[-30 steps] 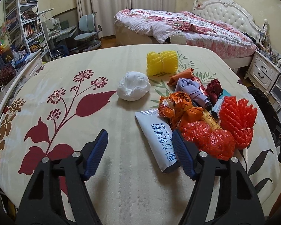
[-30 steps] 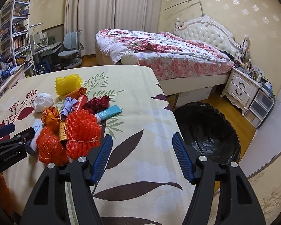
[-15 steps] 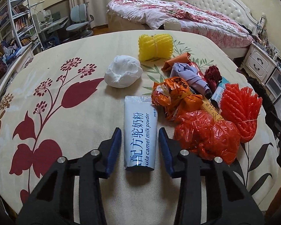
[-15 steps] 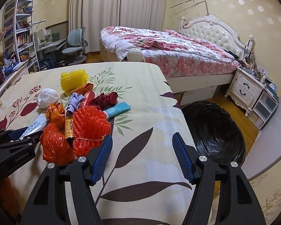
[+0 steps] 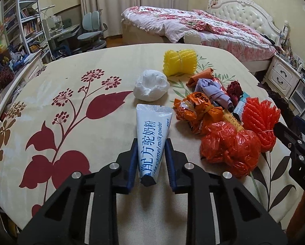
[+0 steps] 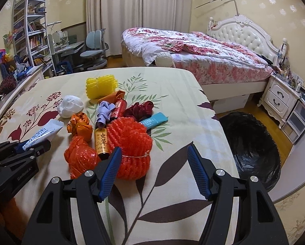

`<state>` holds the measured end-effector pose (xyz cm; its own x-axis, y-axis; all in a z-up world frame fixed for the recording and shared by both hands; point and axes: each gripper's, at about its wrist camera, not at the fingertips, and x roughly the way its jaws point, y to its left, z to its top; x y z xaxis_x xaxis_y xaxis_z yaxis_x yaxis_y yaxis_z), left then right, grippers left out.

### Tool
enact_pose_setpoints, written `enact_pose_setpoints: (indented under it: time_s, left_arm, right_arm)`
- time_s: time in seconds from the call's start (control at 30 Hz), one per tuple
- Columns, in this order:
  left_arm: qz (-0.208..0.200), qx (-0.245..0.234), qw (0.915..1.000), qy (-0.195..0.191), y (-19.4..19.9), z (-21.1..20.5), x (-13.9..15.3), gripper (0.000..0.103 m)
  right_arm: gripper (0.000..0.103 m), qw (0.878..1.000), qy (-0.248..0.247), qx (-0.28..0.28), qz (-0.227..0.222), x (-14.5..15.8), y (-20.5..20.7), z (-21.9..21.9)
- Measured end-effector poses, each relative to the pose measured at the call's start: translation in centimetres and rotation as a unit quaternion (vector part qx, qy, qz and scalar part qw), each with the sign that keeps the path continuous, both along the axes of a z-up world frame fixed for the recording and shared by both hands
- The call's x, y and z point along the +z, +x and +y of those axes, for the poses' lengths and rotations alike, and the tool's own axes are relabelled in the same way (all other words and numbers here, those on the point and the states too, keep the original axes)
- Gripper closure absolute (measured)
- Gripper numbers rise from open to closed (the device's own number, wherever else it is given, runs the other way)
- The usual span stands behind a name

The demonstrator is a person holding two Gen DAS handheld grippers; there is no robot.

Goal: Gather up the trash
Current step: 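Grasp the red mesh net bag with the right tool while the left tool holds the tube, then carry the tube and red mesh bag over the black trash bin with both tools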

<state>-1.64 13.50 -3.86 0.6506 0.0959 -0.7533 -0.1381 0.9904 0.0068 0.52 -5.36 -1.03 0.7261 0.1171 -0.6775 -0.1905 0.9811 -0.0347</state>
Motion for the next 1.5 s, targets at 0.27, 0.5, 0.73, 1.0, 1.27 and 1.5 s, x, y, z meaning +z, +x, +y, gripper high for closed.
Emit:
enact_pose_setpoints:
  time_s: [0.27, 0.5, 0.73, 1.0, 1.27, 1.5]
  left_arm:
    - [-0.013, 0.014, 0.9998, -0.006, -0.6, 1.1, 0.7, 0.078]
    - [-0.02, 0.012, 0.9997, -0.01, -0.7, 0.9, 1.1, 0.078]
    - [-0.039, -0.013, 0.9989, -0.022, -0.3, -1.1, 2.3, 0.078]
    - [-0.066, -0.075, 0.9945, -0.031, 1.5, -6.5, 3.7, 0.078]
    - [-0.086, -0.142, 0.9851, -0.044, 4.6, -13.4, 4.3, 0.078]
    - [-0.091, -0.193, 0.9761, -0.039, 7.5, -19.7, 3.7, 0.078]
  right_arm:
    - [0.038, 0.999, 0.01, 0.021, 0.025, -1.3, 1.1, 1.3]
    - [0.064, 0.998, 0.027, 0.047, 0.045, -1.5, 0.6, 1.6]
    - [0.064, 1.0, 0.025, 0.014, 0.008, 0.5, -0.4, -0.9]
    - [0.064, 0.996, -0.001, -0.08, -0.031, 2.8, 0.0, -8.1]
    - [0.064, 0.987, -0.021, -0.153, -0.043, 2.5, 1.6, -14.2]
    - [0.064, 0.981, -0.016, -0.192, -0.038, 1.4, 3.5, -18.0]
